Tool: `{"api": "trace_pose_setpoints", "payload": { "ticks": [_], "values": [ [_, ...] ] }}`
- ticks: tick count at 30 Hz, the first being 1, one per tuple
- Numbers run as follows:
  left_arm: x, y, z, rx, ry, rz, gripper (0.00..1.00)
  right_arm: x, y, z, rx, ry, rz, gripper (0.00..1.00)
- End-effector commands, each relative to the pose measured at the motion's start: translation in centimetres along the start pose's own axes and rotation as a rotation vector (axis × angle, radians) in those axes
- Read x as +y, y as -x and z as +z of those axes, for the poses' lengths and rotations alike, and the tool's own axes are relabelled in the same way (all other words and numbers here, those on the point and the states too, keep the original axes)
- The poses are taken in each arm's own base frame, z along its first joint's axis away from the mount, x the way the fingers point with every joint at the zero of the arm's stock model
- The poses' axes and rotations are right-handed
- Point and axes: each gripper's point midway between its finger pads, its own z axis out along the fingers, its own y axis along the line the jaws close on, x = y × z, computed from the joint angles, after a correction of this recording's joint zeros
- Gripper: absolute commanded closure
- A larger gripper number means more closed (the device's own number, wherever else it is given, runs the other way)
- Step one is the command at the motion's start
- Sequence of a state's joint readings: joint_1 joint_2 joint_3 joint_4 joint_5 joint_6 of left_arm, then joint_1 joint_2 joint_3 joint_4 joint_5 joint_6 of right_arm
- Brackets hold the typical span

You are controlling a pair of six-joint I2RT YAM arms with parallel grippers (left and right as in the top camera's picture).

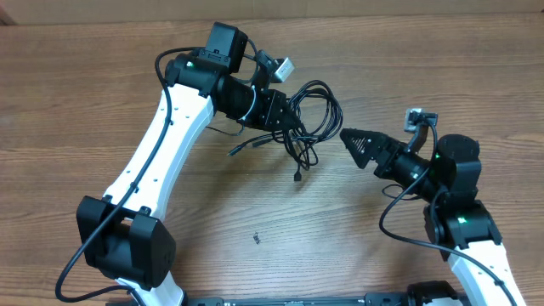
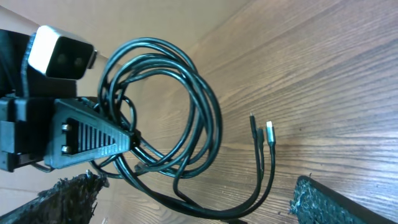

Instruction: Untangle cables

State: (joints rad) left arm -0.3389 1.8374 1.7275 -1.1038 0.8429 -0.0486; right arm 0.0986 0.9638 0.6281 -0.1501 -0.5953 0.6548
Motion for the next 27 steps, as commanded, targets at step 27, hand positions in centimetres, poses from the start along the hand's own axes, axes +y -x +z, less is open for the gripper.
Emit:
{"api": "trace_pose_setpoints", "payload": {
  "ticks": [27],
  "values": [
    [-1.0,0.0,-1.0,-0.017,0.014,0.048,0.96,-1.8,-0.1,1.6,0.041,-0.044,0.042,0.00]
  ]
}}
